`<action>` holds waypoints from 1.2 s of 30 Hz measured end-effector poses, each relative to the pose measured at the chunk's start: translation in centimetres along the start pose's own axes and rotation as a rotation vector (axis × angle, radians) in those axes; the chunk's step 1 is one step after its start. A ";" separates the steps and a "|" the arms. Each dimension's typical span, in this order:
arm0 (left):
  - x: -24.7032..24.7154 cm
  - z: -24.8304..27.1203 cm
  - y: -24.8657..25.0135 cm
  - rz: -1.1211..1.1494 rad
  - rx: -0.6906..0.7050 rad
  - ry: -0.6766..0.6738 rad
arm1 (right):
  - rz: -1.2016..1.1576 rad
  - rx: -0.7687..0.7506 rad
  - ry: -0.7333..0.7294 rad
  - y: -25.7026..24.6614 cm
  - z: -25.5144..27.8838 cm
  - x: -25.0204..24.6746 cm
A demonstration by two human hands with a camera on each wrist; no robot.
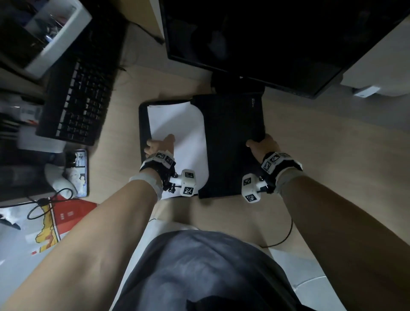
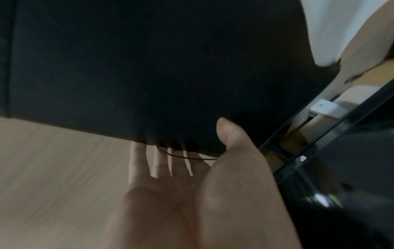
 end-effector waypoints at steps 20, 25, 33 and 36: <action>8.5 2.0 2.8 -0.011 0.260 -0.348 | -0.086 -0.156 -0.155 0.6 0.9 -0.1; 9.4 3.5 3.4 -0.084 0.343 -0.437 | -0.033 -0.128 -0.136 0.6 1.1 -0.6; 4.8 5.3 4.5 0.019 0.292 -0.284 | -0.152 -0.087 -0.156 -0.1 2.6 -1.0; 2.4 6.0 3.9 0.015 0.440 -0.086 | -0.113 -0.148 -0.146 0.2 3.2 -0.9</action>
Point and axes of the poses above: each hand's wrist, its own z-axis away from the middle knuckle, its own x-axis out of the palm, y = z × x, the point moved 4 cm from there along -z, towards the middle knuckle, and after that the axes turned 6 degrees about z, right-handed, at the moved point
